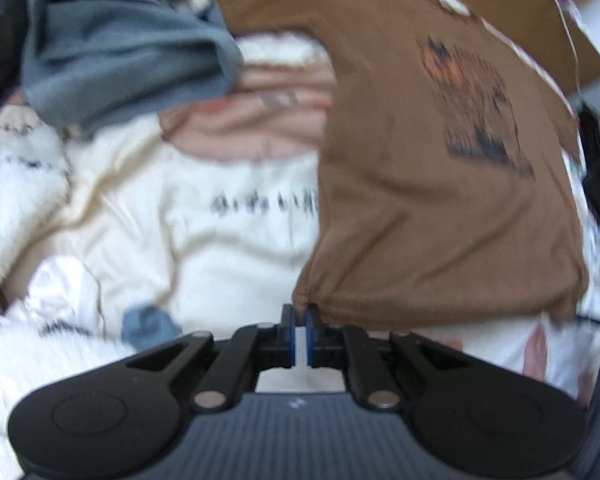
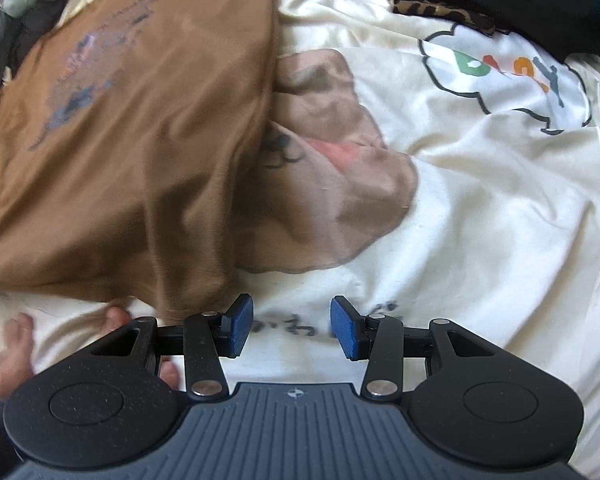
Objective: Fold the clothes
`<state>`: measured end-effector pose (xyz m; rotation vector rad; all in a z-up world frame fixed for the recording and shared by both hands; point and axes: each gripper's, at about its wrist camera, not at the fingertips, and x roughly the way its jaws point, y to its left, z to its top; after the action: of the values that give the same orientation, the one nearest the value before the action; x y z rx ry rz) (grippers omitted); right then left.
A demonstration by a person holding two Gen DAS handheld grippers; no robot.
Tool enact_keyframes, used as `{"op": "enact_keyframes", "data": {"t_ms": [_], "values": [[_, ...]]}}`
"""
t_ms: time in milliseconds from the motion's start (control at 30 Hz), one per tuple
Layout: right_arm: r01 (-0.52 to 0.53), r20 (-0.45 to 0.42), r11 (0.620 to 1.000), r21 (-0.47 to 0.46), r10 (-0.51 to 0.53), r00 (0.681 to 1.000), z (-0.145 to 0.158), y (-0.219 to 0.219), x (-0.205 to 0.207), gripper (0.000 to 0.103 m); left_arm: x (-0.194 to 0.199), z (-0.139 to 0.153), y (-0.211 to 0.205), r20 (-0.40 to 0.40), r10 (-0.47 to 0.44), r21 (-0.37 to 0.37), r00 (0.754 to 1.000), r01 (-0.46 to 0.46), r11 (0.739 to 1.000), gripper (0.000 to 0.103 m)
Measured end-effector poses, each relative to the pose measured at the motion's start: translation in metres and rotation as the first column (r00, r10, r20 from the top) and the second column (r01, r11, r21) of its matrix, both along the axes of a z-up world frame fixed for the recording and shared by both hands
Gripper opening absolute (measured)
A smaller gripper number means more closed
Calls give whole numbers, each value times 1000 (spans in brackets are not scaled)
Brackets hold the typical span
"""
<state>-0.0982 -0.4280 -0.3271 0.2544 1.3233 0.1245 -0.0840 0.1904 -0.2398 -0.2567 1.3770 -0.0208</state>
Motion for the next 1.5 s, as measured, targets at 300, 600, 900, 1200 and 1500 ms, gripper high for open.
{"op": "enact_keyframes", "data": {"t_ms": [300, 600, 900, 1200, 1500], "values": [[-47, 62, 993, 104, 41, 997, -5, 27, 8, 50, 34, 18, 11, 101, 32, 100, 994, -42, 994, 4], [-135, 117, 985, 111, 122, 986, -5, 47, 4, 50, 52, 8, 5, 119, 17, 125, 993, -32, 992, 4], [-257, 169, 960, 109, 237, 957, 3, 26, 6, 50, 51, 9, 7, 117, 22, 127, 993, -37, 991, 4], [-373, 189, 922, 108, 349, 918, -16, 42, 21, 24, 50, 2, 8, 114, 27, 126, 993, -41, 991, 4], [-397, 204, 909, 125, 368, 907, -18, 49, 21, 10, 48, -2, 5, 109, 30, 122, 994, -43, 992, 4]]}}
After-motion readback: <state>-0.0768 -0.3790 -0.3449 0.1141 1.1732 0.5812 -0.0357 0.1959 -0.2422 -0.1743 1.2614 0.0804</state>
